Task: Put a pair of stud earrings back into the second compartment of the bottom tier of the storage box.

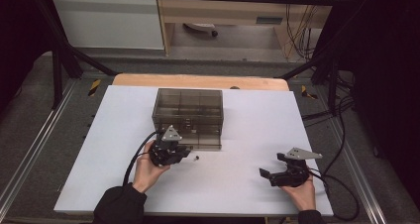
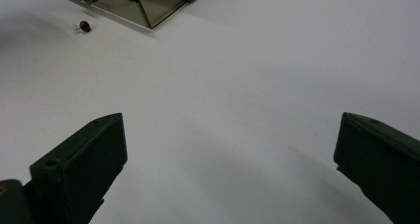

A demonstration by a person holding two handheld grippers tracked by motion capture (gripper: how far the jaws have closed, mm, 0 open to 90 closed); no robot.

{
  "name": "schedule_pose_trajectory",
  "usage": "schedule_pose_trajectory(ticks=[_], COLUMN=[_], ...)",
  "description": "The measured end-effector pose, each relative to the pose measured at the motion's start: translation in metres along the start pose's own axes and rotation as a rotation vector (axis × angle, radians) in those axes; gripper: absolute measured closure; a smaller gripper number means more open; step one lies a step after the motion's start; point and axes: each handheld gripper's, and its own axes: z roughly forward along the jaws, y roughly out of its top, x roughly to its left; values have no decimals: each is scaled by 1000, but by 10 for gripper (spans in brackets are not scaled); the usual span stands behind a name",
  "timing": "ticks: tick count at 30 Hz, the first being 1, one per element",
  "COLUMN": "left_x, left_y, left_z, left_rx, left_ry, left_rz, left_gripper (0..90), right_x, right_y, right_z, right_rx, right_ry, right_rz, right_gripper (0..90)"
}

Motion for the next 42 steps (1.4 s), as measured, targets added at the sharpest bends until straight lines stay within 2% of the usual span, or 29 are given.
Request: schedule_pose_trajectory(ticks=[8, 16, 24, 31, 42], left_x=[6, 14, 20, 27, 35], left_y=[12, 22, 28, 28, 21], left_z=[-1, 2, 12, 26, 43], left_rx=[-3, -4, -3, 4, 43], left_ry=[12, 15, 38, 59, 77], left_rz=[2, -15, -34, -54, -78], left_gripper=[752, 753, 753, 753, 750], right_x=[0, 0, 0, 0, 0], right_y=[0, 0, 0, 0, 0], right_z=[0, 0, 0, 0, 1], right_rx=[1, 5, 4, 4, 4], right_ry=[2, 1, 2, 1, 2], right_rz=[4, 3, 1, 0, -2], right_gripper=[8, 8, 8, 8, 8])
